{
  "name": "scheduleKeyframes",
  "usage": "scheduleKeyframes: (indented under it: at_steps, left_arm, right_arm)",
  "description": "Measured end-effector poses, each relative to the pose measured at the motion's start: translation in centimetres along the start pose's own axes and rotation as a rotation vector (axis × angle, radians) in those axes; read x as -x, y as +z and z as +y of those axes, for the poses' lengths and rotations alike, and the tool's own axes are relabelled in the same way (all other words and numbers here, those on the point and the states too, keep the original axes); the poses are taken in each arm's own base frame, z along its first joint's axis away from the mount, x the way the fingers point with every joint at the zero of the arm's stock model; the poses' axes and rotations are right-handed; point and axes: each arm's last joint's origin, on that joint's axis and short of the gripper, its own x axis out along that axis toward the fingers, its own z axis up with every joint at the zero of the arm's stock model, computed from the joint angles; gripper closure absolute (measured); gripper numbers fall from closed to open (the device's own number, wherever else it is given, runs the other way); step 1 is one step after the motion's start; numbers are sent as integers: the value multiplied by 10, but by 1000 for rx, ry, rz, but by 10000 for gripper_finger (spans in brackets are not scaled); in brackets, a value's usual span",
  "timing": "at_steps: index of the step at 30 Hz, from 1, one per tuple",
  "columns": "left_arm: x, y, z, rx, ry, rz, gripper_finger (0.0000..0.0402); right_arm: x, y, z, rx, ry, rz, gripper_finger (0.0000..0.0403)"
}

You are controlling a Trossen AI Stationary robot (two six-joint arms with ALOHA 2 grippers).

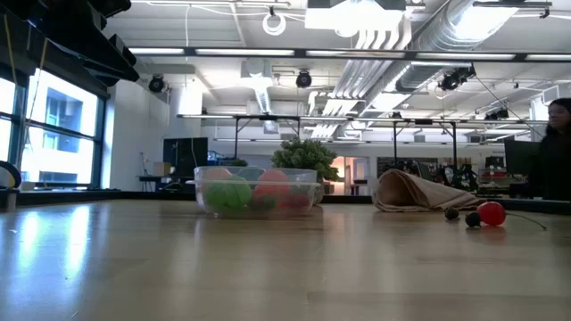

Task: Pick and placing Produce into tupperware
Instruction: Put the red apple into the transparent bin

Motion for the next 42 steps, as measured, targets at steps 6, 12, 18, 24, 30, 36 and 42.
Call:
scheduleKeyframes:
  at_steps: [6, 12, 18, 24, 30, 36, 42]
  left_arm:
    - [0, 0, 0, 0, 0, 0, 300]
    - [0, 0, 0, 0, 0, 0, 300]
    - [0, 0, 0, 0, 0, 0, 300]
    - [0, 0, 0, 0, 0, 0, 300]
    - [0, 0, 0, 0, 0, -1, 300]
    - [0, 0, 0, 0, 0, 0, 300]
    - [0, 0, 0, 0, 0, 0, 300]
  right_arm:
    - [0, -5, -6, -53, -53, 56, 139]
    - [-7, -7, -10, -325, -115, 44, 139]
    - [-48, -25, 4, -410, -48, 156, 139]
    - [-55, -29, 5, -447, -30, 191, 139]
    - [-55, -27, 8, -334, 22, 183, 139]
    - [-58, -27, 9, -182, 29, 190, 139]
    - [-76, -25, 17, -213, -9, 251, 139]
